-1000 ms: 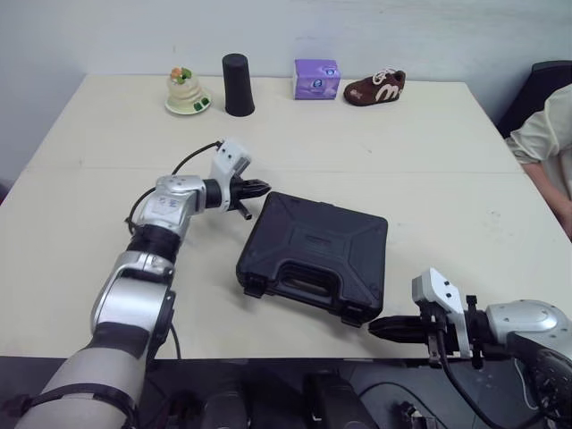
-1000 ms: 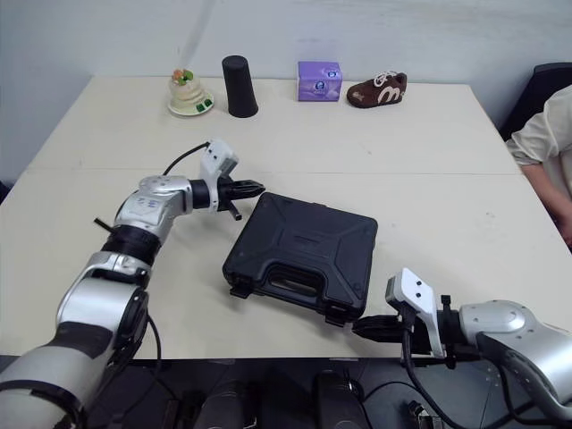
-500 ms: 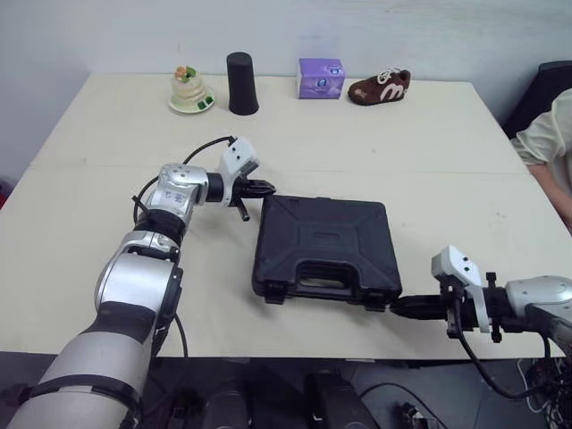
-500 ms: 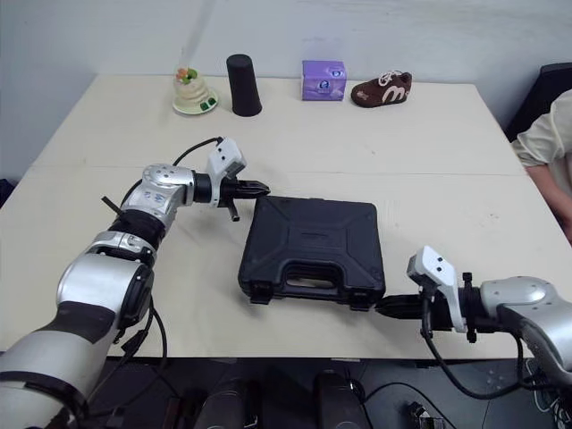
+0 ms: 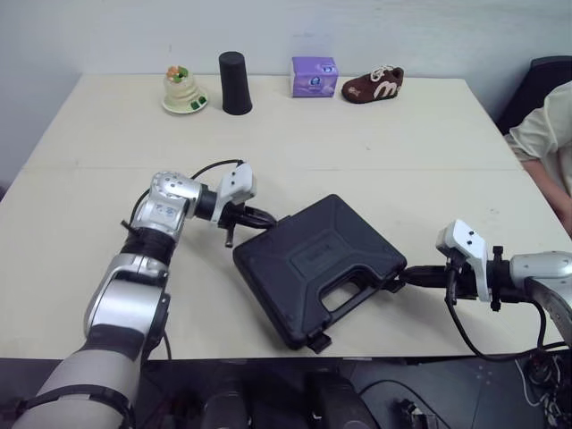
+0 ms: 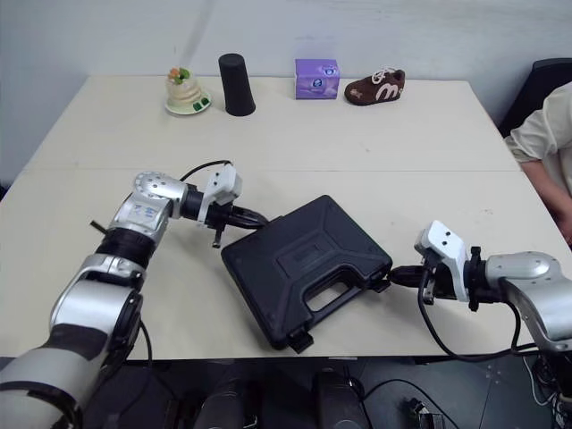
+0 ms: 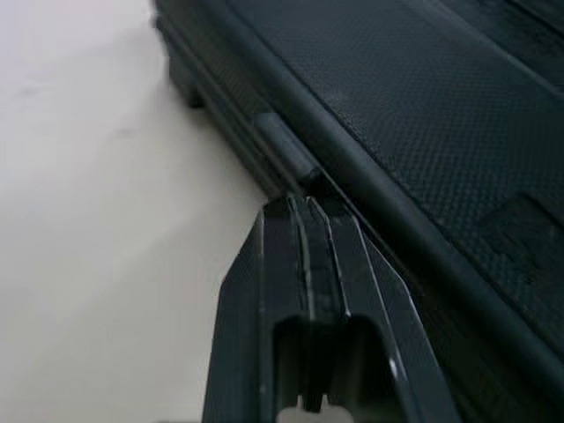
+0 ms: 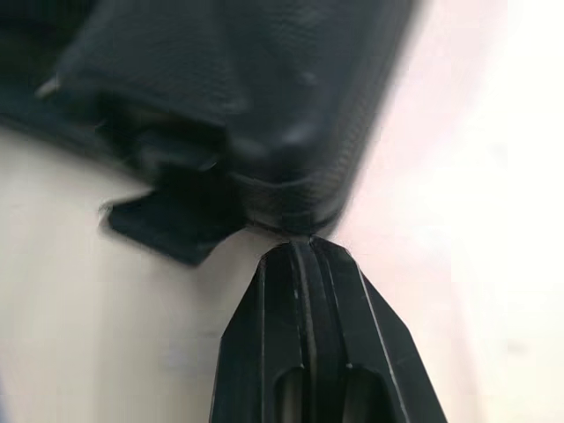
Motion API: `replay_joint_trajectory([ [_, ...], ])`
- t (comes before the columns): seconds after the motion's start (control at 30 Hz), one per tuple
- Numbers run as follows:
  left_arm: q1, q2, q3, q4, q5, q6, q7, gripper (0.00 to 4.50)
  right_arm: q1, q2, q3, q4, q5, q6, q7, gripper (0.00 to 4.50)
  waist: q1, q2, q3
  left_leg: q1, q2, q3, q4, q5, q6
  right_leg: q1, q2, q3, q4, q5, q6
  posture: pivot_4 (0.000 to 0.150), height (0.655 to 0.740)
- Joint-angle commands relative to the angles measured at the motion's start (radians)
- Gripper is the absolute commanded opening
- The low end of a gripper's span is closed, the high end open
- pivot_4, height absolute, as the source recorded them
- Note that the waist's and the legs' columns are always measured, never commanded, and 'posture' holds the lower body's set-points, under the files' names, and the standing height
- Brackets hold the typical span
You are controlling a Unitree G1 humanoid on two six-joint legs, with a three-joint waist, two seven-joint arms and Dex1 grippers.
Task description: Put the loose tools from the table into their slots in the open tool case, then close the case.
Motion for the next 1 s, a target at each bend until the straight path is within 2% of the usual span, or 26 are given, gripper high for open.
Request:
replay_joint_trajectory([
  [0.03, 0.085, 0.017, -0.033, -0.216, -0.042, 0.1, -0.053, 0.03, -0.033, 0.012, -0.005, -0.01, -0.021, -0.018, -0.007, 0.0, 0.002, 0.001, 0.0, 0.0, 0.001, 0.0, 0.0, 0.0, 0.0, 0.0, 0.0, 0.0, 0.001, 0.0, -0.001, 0.15, 0.7304],
  [0.23, 0.184, 0.082, -0.016, -0.402, -0.066, 0.203, -0.016, 0.03, -0.021, 0.024, -0.057, -0.025, -0.018, 0.014, -0.038, 0.0, 0.007, 0.001, 0.0, 0.0, 0.001, -0.001, 0.005, 0.0, -0.001, 0.0, 0.001, 0.0, 0.005, -0.001, -0.001, 0.15, 0.7304],
  [0.33, 0.157, 0.102, -0.004, -0.406, -0.061, 0.226, 0.012, 0.03, 0.055, -0.014, -0.102, -0.065, -0.032, 0.01, -0.035, 0.0, 0.013, 0.001, 0.0, -0.001, -0.001, -0.003, 0.006, 0.0, 0.0, 0.0, 0.0, -0.001, 0.005, -0.001, -0.001, 0.15, 0.7304],
  [0.43, 0.083, 0.077, 0.03, -0.467, -0.165, 0.366, -0.01, 0.03, 0.152, -0.032, -0.176, -0.13, -0.009, 0.041, -0.04, 0.0, 0.016, 0.001, 0.0, -0.003, -0.002, -0.005, 0.007, 0.0, 0.0, 0.0, 0.0, -0.002, 0.005, -0.001, 0.0, 0.15, 0.7304],
  [0.53, 0.036, 0.021, 0.018, -0.521, -0.225, 0.439, 0.008, 0.03, 0.223, -0.02, -0.214, -0.187, 0.0, 0.054, -0.053, 0.0, 0.016, 0.002, 0.0, -0.007, -0.002, -0.007, 0.01, -0.001, 0.001, 0.0, 0.0, -0.004, 0.005, 0.0, 0.001, 0.15, 0.7304],
  [0.63, -0.003, -0.093, -0.065, -0.515, -0.189, 0.421, 0.076, 0.03, 0.255, 0.01, -0.214, -0.232, 0.004, 0.066, -0.085, 0.0, 0.013, 0.004, -0.001, -0.006, -0.003, -0.007, 0.01, -0.001, 0.001, 0.001, 0.0, -0.003, 0.005, -0.001, 0.002, 0.15, 0.7304],
  [0.83, -0.096, -0.345, -0.217, -0.251, -0.042, 0.267, 0.253, 0.03, 0.23, 0.051, -0.196, -0.263, 0.013, 0.104, -0.138, 0.0, 0.01, 0.004, -0.001, -0.005, -0.004, -0.006, 0.01, 0.0, 0.001, 0.001, 0.0, -0.001, 0.005, -0.001, 0.003, 0.15, 0.7304],
  [0.93, -0.118, -0.419, -0.269, -0.119, 0.022, 0.198, 0.299, 0.03, 0.228, 0.058, -0.189, -0.276, 0.011, 0.113, -0.153, 0.0, 0.01, 0.005, -0.001, -0.004, -0.004, -0.006, 0.008, 0.0, 0.001, 0.0, 0.001, 0.0, 0.004, -0.001, 0.003, 0.15, 0.7304],
  [1.0, -0.113, -0.427, -0.316, -0.052, 0.08, 0.129, 0.311, 0.03, 0.223, 0.061, -0.187, -0.281, 0.009, 0.118, -0.161, 0.0, 0.009, 0.005, -0.001, -0.005, -0.004, -0.006, 0.008, 0.0, 0.001, 0.0, 0.001, 0.0, 0.004, -0.001, 0.003, 0.15, 0.7304],
])
